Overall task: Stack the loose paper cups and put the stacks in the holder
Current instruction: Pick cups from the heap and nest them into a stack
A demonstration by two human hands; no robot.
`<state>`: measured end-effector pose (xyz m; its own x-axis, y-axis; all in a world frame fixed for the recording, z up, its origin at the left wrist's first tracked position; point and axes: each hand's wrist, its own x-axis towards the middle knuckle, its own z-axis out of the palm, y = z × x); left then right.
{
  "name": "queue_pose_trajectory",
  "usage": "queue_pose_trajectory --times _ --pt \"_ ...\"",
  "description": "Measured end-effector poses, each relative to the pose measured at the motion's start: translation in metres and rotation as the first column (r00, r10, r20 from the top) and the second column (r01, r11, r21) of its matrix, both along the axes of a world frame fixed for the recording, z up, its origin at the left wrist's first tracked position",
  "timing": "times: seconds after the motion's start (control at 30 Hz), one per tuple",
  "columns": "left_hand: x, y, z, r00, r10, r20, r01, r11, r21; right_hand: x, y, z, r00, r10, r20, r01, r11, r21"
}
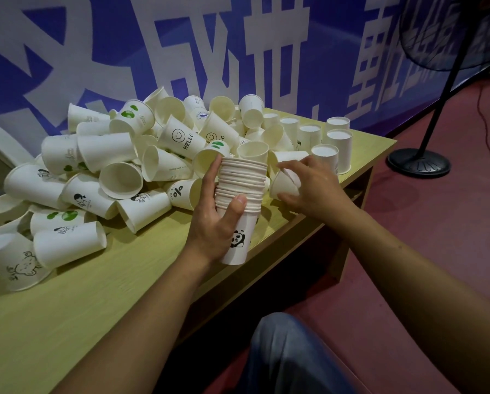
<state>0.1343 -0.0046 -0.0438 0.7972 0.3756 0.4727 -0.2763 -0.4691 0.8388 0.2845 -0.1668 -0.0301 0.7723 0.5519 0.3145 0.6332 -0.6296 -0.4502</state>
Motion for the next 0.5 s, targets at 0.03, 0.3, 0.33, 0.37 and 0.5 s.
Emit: queue_pose_trajectory --times 0.03,0.3,0.33,0.37,0.5 --pt "-0.001 0.0 0.0 1.0 0.0 -0.002 0.0 1.0 0.005 -0.001 -0.002 0.001 1.0 -0.016 -0.018 0.017 0.998 0.053" --pt "-0.006 -0.007 0.009 0.999 -0.017 -0.029 0.02 0.995 0.098 -0.011 -0.004 0.02 0.996 -0.05 -0.067 0.08 0.805 0.587" --pt "-0.007 -0.006 0.009 0.999 -0.023 -0.039 0.028 0.993 0.111 -0.012 -0.002 0.024 0.994 -0.029 -0.101 0.087 0.762 0.642" --pt "-0.007 -0.005 0.009 0.998 -0.03 -0.054 0.036 0.992 0.121 -0.014 -0.001 0.029 0.989 0.009 -0.147 0.098 0.71 0.697" --pt "-0.01 0.004 0.007 0.994 -0.035 -0.101 0.053 0.981 0.187 -0.031 0.012 0.042 0.937 0.213 -0.276 0.121 0.545 0.83"
